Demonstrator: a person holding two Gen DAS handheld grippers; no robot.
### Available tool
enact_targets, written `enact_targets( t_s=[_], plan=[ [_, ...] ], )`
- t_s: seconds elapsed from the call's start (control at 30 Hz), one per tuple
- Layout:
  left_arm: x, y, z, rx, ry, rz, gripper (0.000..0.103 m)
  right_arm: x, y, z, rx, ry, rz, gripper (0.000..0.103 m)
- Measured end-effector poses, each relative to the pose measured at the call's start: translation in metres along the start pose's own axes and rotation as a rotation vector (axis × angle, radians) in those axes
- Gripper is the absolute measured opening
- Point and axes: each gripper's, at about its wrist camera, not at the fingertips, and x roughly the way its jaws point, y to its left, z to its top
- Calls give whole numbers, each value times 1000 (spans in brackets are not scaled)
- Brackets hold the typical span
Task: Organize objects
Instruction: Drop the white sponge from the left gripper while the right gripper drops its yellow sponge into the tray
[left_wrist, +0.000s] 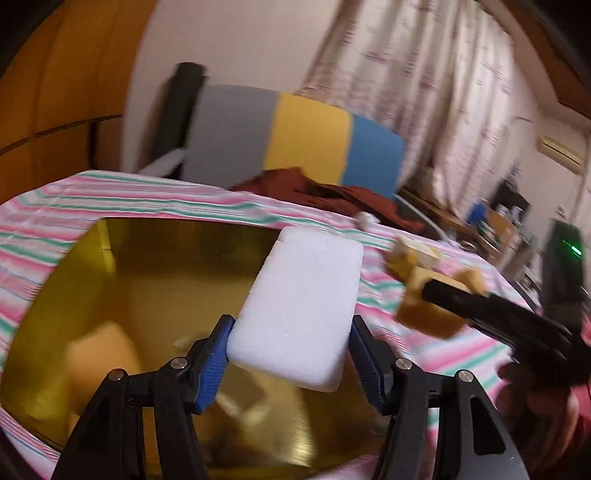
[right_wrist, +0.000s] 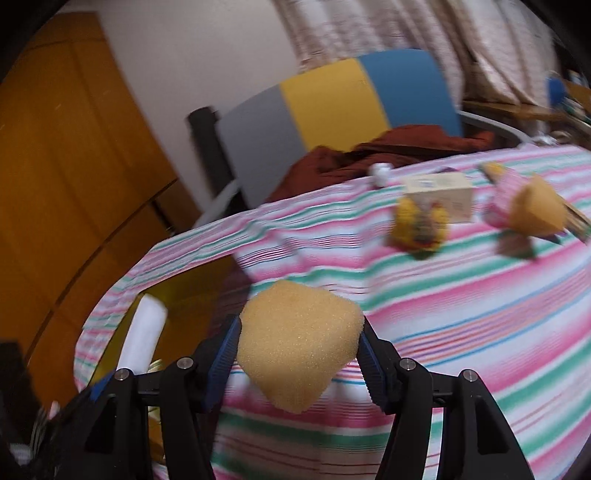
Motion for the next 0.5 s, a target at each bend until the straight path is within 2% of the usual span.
enact_targets(
  t_s=[0.13, 0.33, 0.37, 0.47, 0.5],
  plan=[
    [6, 35, 9, -60, 23, 82, 63, 15, 37, 0, -59, 28, 67, 63],
    [9, 69, 11, -137, 36, 125, 63, 39, 81, -7, -131, 72, 117, 64],
    [10, 73, 11, -144, 38, 127, 63, 42, 86, -8, -142, 75, 118, 67],
    [13, 81, 14, -167, 44, 130, 63, 51, 97, -11, -166, 84, 92, 89],
    [14, 83, 15, -177, 44, 130, 63, 49, 98, -12, -166, 75, 86, 92]
  ],
)
